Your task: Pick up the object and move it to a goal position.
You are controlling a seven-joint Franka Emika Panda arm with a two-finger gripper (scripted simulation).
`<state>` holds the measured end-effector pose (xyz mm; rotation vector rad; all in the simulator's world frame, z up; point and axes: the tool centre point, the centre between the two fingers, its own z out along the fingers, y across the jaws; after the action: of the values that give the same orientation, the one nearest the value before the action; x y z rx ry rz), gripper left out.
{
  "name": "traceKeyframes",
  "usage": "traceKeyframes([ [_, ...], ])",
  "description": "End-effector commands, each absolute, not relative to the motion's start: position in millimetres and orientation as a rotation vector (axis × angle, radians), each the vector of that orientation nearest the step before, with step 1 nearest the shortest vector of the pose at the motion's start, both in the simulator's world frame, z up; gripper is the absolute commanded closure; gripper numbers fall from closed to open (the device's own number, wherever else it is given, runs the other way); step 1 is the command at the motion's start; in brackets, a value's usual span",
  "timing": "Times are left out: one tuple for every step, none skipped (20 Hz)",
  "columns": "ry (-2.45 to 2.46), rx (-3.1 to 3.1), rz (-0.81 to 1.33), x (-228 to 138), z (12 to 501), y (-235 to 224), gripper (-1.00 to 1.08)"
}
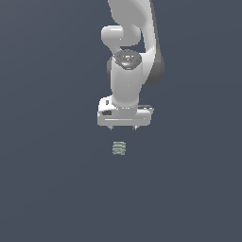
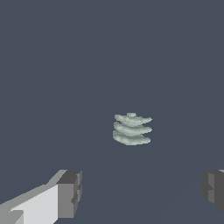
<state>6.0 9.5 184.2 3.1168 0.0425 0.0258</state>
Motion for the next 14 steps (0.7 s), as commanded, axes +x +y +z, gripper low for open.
traceKeyframes([
  [0.042,3.117,0.026,6.0,184.2,9.5,-0.92],
  [0.042,3.117,0.026,6.0,184.2,9.4,-0.92],
  [0.045,3.118,0.026,5.9,184.2,9.8,-0.92],
  [0.048,3.12,0.026,5.8,184.2,10.2,-0.92],
  [0.052,3.122,0.026,5.6,184.3,10.7,-0.92],
  [0.057,3.125,0.026,5.4,184.4,11.4,-0.92],
  [0.063,3.128,0.026,5.1,184.6,12.2,-0.92],
  [0.07,3.131,0.027,4.7,185.0,13.0,-0.92],
  [0.075,3.133,0.027,4.4,185.5,13.6,-0.92],
  [0.079,3.135,0.027,4.1,186.0,14.1,-0.92],
  [0.082,3.136,0.027,3.9,186.6,14.5,-0.92],
  [0.084,3.136,0.027,3.8,187.0,14.6,-0.92],
  [0.084,3.136,0.027,3.7,187.1,14.6,-0.92],
  [0.083,3.136,0.027,3.8,186.9,14.5,-0.92],
])
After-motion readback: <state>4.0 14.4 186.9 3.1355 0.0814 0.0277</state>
